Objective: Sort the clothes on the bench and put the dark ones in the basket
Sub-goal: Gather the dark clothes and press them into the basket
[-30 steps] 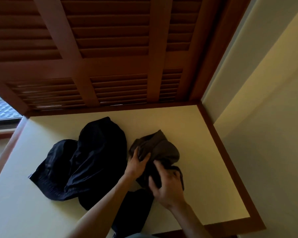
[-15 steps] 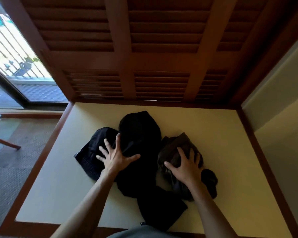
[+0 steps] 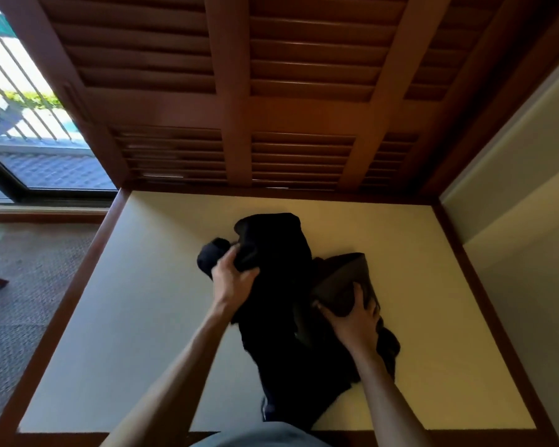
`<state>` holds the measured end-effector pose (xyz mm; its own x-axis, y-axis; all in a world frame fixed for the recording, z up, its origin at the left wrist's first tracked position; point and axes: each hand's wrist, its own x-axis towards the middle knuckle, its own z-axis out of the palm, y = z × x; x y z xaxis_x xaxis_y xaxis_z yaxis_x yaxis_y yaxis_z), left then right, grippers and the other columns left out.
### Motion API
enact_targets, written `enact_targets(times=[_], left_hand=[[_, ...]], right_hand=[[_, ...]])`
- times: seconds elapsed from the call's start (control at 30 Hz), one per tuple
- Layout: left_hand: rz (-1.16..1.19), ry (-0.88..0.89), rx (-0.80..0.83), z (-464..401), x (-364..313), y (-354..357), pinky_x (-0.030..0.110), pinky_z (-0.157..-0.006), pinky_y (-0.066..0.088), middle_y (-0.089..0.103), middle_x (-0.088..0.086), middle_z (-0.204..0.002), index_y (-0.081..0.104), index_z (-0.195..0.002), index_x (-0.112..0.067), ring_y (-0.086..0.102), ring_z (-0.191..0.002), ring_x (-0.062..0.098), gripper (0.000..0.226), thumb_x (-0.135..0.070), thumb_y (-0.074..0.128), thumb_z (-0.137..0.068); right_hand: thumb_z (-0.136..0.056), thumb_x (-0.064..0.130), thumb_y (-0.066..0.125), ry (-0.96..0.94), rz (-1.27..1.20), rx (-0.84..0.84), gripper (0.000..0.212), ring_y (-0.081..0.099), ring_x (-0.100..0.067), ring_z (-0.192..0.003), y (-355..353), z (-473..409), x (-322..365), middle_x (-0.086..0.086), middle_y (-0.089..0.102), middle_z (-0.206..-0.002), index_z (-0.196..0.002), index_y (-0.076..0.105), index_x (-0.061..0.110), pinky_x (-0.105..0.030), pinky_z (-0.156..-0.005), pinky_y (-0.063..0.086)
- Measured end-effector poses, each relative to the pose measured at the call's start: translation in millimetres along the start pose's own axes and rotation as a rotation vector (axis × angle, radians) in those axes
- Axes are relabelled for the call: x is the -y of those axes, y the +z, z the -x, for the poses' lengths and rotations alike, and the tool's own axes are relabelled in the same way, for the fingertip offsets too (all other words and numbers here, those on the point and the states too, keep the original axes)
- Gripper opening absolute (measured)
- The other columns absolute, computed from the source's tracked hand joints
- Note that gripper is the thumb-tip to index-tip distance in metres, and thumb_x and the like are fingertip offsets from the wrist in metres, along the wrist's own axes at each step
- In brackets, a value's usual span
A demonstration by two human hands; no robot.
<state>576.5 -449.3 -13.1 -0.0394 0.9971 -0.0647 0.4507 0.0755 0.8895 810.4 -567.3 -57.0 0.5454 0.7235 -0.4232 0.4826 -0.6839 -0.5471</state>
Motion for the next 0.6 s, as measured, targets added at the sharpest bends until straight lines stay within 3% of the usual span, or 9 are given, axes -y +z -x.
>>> enact_targets(times=[0.1, 0.23, 0.33, 0.43, 0.53, 0.6], left_hand=[[0.000, 0.216, -0.134, -26, -39, -38, 0.020, -0.084, 0.048, 0.068, -0.002, -0.101, 0.071, -0.115, -0.010, 0.065, -0.094, 0.013, 0.047, -0.013, 0.070, -0.068], [0.104, 0.363, -0.325, -29, -68, -62, 0.009, -0.084, 0.045, 0.060, 0.003, -0.102, 0.071, -0.113, -0.012, 0.056, -0.092, -0.005, 0.052, 0.012, 0.062, -0.068], [0.092, 0.400, -0.408, -9, -55, -53, 0.009, -0.082, 0.043, 0.057, 0.007, -0.105, 0.068, -0.109, -0.010, 0.053, -0.094, 0.000, 0.055, 0.014, 0.054, -0.061], [0.018, 0.287, -0.368, 26, 5, -28, 0.009, -0.081, 0.039, 0.054, 0.009, -0.105, 0.062, -0.108, -0.012, 0.053, -0.096, 0.019, 0.059, 0.014, 0.049, -0.056], [-0.114, 0.123, -0.224, 74, 83, -13, 0.022, -0.084, 0.042, 0.050, 0.008, -0.111, 0.056, -0.113, -0.023, 0.057, -0.097, 0.033, 0.071, 0.021, 0.053, -0.058], [-0.212, 0.077, -0.150, 100, 120, -16, 0.032, -0.085, 0.050, 0.046, 0.006, -0.114, 0.055, -0.118, -0.027, 0.057, -0.094, 0.032, 0.072, 0.020, 0.059, -0.064]], right_hand=[[-0.064, 0.082, 0.067, 0.001, -0.015, -0.054, 0.115, 0.006, -0.035, -0.150, 4, 4, 2, -0.006, 0.011, -0.164, -0.154, 0.009, 0.042, -0.068, -0.112, 0.025], [-0.068, 0.074, 0.071, 0.008, 0.015, -0.064, 0.110, 0.011, -0.038, -0.149, 5, 0, 1, -0.008, 0.013, -0.162, -0.154, 0.010, 0.040, -0.069, -0.110, 0.027], [-0.070, 0.072, 0.071, -0.001, 0.015, -0.056, 0.110, 0.010, -0.038, -0.149, 5, -3, -1, -0.009, 0.013, -0.163, -0.155, 0.010, 0.039, -0.068, -0.111, 0.026], [-0.069, 0.077, 0.068, -0.007, 0.008, -0.051, 0.112, 0.008, -0.037, -0.150, 6, -5, -5, -0.007, 0.011, -0.164, -0.155, 0.007, 0.039, -0.067, -0.112, 0.025], [-0.068, 0.079, 0.066, 0.003, 0.021, -0.055, 0.111, 0.009, -0.037, -0.149, 7, -8, -5, -0.008, 0.012, -0.163, -0.155, 0.007, 0.041, -0.065, -0.112, 0.027], [-0.070, 0.076, 0.066, 0.004, 0.049, -0.072, 0.107, 0.012, -0.038, -0.148, 8, -9, -4, -0.010, 0.015, -0.162, -0.154, 0.010, 0.040, -0.064, -0.111, 0.030]])
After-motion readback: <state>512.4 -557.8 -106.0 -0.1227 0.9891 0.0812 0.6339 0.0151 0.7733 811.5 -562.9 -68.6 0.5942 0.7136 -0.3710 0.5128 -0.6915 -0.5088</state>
